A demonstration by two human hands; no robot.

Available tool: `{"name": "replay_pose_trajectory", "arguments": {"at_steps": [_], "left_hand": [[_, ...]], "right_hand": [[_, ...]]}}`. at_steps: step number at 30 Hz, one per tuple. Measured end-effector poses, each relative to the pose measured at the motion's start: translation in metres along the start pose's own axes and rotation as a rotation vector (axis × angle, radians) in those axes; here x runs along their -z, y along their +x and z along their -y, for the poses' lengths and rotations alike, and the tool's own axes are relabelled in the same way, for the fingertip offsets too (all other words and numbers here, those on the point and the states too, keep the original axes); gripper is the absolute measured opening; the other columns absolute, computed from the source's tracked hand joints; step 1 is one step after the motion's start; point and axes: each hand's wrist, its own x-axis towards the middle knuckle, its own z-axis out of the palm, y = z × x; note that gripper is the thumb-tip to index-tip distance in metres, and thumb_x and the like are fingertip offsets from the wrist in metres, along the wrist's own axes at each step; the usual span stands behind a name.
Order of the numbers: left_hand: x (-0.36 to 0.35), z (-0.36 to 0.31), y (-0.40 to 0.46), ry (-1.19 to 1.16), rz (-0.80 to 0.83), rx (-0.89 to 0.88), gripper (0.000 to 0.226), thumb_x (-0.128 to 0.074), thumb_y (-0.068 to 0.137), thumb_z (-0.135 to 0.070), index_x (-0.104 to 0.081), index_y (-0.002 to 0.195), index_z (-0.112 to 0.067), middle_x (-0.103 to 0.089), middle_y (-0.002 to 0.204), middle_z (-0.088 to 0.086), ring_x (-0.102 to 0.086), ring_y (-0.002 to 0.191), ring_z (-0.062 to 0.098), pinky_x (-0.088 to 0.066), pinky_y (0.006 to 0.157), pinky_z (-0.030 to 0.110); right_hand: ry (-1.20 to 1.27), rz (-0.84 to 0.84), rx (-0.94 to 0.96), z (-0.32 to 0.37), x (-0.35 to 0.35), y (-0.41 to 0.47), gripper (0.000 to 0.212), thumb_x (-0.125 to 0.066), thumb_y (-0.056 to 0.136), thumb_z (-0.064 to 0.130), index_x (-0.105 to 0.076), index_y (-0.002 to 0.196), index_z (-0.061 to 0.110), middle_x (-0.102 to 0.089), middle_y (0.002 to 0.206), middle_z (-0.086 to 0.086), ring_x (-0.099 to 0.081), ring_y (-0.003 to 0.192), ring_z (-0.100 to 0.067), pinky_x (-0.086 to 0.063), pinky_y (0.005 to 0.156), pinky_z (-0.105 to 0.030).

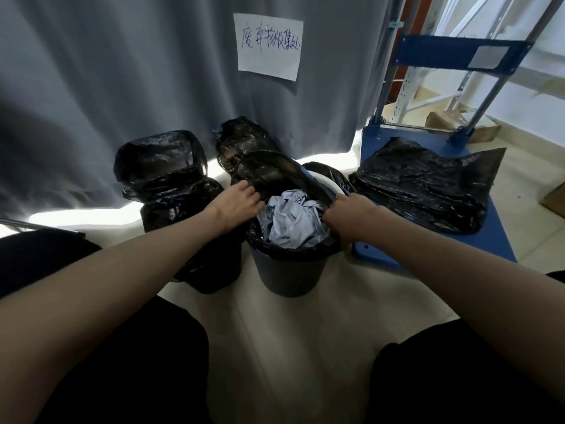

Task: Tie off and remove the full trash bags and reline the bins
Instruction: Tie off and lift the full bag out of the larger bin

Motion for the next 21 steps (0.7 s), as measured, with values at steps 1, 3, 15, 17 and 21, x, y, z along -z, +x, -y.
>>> {"name": "replay_pose_trajectory", "arguments": {"at_steps": [1, 3, 15, 17, 21], "left_hand": [[0.000, 0.003, -0.001, -0.003, -0.001, 0.012, 0.026, -0.043, 0.097, -0.013, -0.051, 0.122, -0.013, -0.062, 0.114, 0.005, -0.056, 0.106, 0.026, -0.035, 0.092, 0.034], [0.001, 0.009, -0.003, -0.003, -0.001, 0.021, 0.024, -0.043, 0.096, -0.013, -0.055, 0.118, -0.013, -0.065, 0.111, 0.004, -0.055, 0.109, 0.026, -0.034, 0.096, 0.035], [0.022, 0.048, -0.034, -0.160, 0.022, 0.097, 0.018, -0.052, 0.087, -0.030, -0.064, 0.100, -0.030, -0.063, 0.107, -0.009, -0.047, 0.112, 0.015, -0.030, 0.091, 0.031], [0.028, 0.048, -0.037, -0.163, 0.010, 0.097, 0.017, -0.057, 0.083, -0.035, -0.066, 0.096, -0.029, -0.064, 0.105, -0.010, -0.047, 0.109, 0.015, -0.031, 0.087, 0.032], [0.031, 0.036, -0.038, -0.167, -0.007, 0.018, 0.036, -0.063, 0.078, -0.035, -0.059, 0.114, -0.028, -0.060, 0.116, -0.009, -0.045, 0.116, 0.017, -0.034, 0.093, 0.033]], "right_hand": [[-0.003, -0.047, -0.014, 0.001, -0.001, 0.000, 0.045, -0.070, 0.083, 0.034, -0.058, 0.123, 0.017, -0.059, 0.125, -0.006, -0.051, 0.118, -0.026, -0.045, 0.090, -0.036], [0.027, -0.133, -0.048, 0.003, -0.001, 0.000, 0.031, -0.060, 0.090, 0.023, -0.058, 0.120, 0.015, -0.060, 0.123, -0.008, -0.054, 0.116, -0.026, -0.045, 0.087, -0.035], [0.198, -0.238, -0.258, -0.004, 0.008, -0.008, 0.027, -0.053, 0.091, 0.014, -0.060, 0.117, 0.013, -0.061, 0.119, -0.009, -0.060, 0.110, -0.030, -0.039, 0.072, -0.035], [0.262, -0.265, -0.157, 0.004, 0.006, -0.008, 0.027, -0.054, 0.090, 0.026, -0.061, 0.113, 0.015, -0.060, 0.117, -0.008, -0.059, 0.110, -0.030, -0.044, 0.075, -0.037], [0.259, -0.153, 0.031, 0.017, -0.001, -0.010, 0.058, -0.069, 0.075, 0.052, -0.051, 0.120, 0.020, -0.052, 0.119, -0.005, -0.050, 0.113, -0.027, -0.039, 0.073, -0.034]]}}
